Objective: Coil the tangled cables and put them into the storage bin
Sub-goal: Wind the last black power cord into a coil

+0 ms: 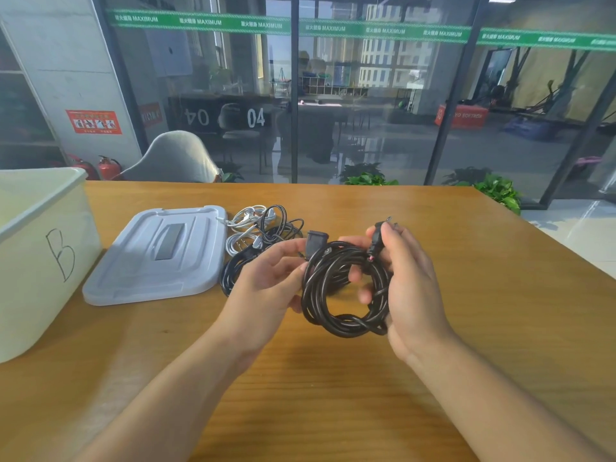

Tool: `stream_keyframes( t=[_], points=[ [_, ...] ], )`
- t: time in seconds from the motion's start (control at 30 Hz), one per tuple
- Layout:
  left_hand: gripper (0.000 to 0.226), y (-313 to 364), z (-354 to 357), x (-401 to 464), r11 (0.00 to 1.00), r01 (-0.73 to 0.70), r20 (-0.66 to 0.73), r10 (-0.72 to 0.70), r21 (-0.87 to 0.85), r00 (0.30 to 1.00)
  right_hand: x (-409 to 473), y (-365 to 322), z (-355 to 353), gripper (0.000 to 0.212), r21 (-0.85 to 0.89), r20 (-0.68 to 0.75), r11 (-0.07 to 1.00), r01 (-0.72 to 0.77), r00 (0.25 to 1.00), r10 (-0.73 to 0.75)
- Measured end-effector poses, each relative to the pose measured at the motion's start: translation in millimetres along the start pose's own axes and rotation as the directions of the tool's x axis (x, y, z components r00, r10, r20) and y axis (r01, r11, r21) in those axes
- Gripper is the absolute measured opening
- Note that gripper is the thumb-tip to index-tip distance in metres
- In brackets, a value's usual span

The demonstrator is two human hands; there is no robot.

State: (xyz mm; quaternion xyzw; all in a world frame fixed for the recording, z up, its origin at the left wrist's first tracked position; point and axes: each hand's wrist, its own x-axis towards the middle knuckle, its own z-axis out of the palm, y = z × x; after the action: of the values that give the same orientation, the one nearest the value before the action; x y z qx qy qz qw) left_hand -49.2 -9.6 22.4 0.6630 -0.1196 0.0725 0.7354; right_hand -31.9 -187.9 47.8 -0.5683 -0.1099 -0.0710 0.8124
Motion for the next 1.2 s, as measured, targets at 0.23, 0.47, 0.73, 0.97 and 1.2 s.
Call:
stream_keyframes(
  t=[0.23,0.47,0.73,0.97,1.2],
  points=[
    [0.034,-2,-8,3,0.984,-0.015,0.135,-0.009,0.175,0.991,1,0,-3,0.024,0.023,0.042,1.000,-0.007,0.999,0.006],
    [0.052,7,-13,0,0.944,-0.043,0.319,-0.066,0.326,0.946,2,5,-6,0.026,-0.048,0.023,0.998,0.041,0.999,-0.040],
    [0.023,7,-12,-1,0.989,0.033,0.365,-0.085,0.147,0.927,5,6,-11,0.029,-0.098,-0.055,0.994,0.056,0.997,-0.062],
    [0.031,9,-3,-2,0.992,0.072,0.232,-0.096,0.107,0.968,7,10,-9,0.024,-0.146,-0.130,0.989,0.014,0.991,-0.033],
    [0.055,1,6,-6,0.963,0.060,0.134,-0.098,0.261,0.986,6,14,-7,0.018,-0.112,-0.087,0.994,0.000,0.996,-0.010]
  ],
)
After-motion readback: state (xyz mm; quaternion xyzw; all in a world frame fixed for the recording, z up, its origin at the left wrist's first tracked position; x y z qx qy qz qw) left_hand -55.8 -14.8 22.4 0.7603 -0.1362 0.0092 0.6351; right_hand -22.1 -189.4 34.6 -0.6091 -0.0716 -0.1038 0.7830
